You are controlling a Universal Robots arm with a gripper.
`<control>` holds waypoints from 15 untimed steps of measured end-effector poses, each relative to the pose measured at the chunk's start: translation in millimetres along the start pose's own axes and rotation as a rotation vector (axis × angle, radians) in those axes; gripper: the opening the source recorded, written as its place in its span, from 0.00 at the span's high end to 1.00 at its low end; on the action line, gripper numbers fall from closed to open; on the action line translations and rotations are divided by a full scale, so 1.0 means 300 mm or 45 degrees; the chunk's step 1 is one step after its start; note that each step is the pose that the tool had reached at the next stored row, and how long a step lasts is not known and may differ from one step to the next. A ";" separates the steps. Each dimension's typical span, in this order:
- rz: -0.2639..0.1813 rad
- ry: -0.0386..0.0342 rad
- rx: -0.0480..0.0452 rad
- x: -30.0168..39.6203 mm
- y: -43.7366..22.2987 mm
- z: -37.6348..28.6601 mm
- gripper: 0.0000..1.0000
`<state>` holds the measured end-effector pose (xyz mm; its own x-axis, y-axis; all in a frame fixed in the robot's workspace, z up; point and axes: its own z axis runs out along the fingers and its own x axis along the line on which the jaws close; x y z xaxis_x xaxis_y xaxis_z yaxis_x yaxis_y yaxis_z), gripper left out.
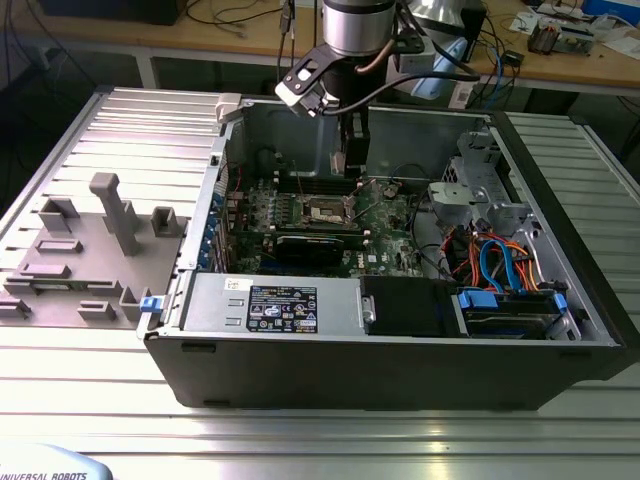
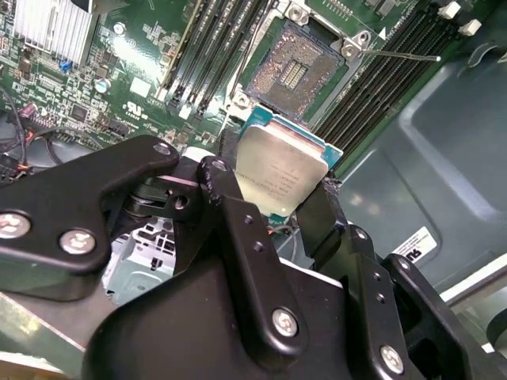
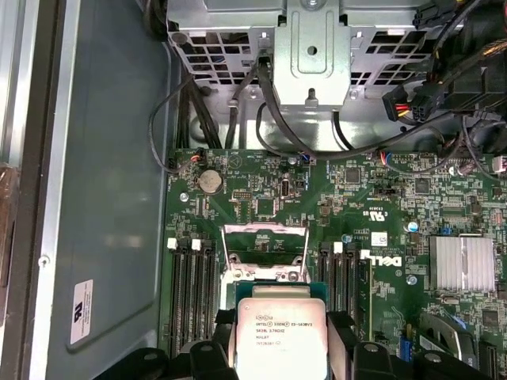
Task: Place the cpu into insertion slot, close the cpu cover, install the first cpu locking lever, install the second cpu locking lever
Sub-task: 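Place the cpu into insertion slot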
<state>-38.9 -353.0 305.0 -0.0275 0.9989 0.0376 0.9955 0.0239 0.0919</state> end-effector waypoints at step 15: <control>0.001 0.0000 -0.006 -0.001 -0.024 0.073 0.46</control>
<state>-44.0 -352.6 282.7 -0.0269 0.9989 0.0377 0.9951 0.0231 0.0966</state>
